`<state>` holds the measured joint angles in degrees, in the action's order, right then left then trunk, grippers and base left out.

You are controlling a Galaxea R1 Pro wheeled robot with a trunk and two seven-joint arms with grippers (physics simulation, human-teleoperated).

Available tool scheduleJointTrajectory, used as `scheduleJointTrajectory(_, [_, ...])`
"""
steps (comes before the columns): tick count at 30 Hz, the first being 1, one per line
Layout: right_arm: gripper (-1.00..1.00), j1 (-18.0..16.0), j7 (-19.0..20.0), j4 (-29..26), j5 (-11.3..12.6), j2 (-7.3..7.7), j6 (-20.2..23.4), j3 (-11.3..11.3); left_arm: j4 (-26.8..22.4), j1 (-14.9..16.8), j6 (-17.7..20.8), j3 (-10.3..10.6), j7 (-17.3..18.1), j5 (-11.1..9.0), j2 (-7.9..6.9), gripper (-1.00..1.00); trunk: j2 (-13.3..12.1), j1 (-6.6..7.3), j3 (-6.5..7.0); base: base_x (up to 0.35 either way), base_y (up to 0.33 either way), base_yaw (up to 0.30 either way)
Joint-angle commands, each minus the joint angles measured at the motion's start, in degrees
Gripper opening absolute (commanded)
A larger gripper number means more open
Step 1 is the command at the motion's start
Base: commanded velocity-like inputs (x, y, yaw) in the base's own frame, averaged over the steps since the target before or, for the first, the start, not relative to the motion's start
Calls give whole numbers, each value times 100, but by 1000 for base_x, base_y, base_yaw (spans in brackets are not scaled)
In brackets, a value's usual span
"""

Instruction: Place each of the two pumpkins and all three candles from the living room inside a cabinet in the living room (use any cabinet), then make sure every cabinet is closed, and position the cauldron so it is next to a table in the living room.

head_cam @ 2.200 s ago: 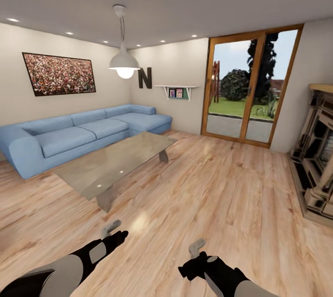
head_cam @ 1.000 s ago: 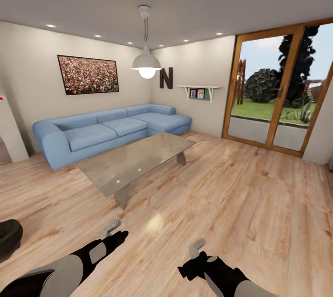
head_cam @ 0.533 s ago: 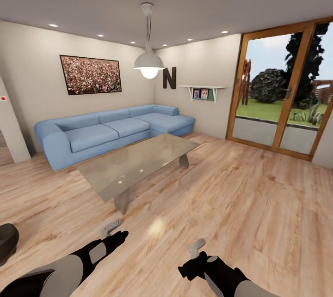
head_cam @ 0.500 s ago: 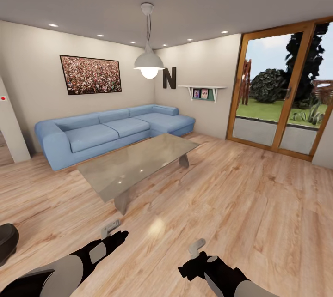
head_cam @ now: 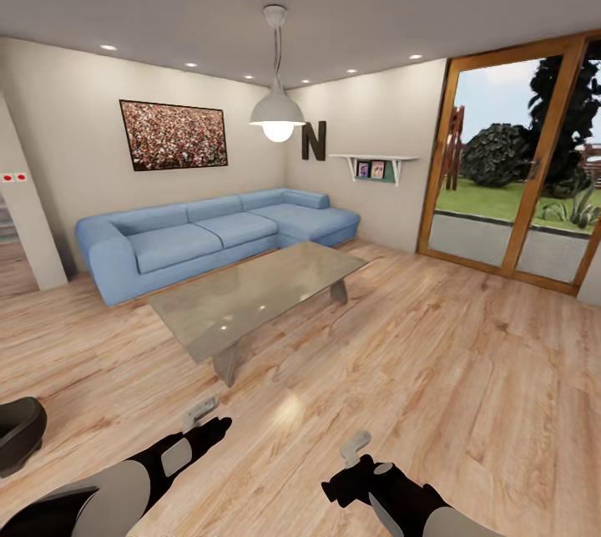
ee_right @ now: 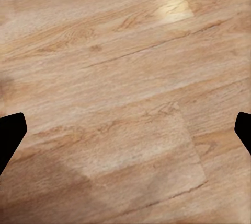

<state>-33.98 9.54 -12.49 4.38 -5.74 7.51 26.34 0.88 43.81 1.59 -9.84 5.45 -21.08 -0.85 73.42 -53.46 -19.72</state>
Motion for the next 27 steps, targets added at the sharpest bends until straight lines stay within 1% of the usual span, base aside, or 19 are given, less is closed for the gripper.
scheduleJointTrajectory(1, [100,-4,4,-8,45,3,32,29,9,8,18,-44,27,-19,-2,100,4,0,-7,0,0,18])
scheduleJointTrajectory(10, [100,-4,11,-8,45,3,32,29,9,7,18,-44,27,-20,-2,100,4,0,-4,0,0,5])
scheduleJointTrajectory(20, [100,-4,9,-8,45,5,32,28,9,5,17,-44,27,-20,-2,100,4,0,60,2,0,0])
scheduleJointTrajectory(27, [100,-4,7,-8,45,3,32,22,9,5,17,-44,27,-19,-2,100,4,0,67,142,0,0])
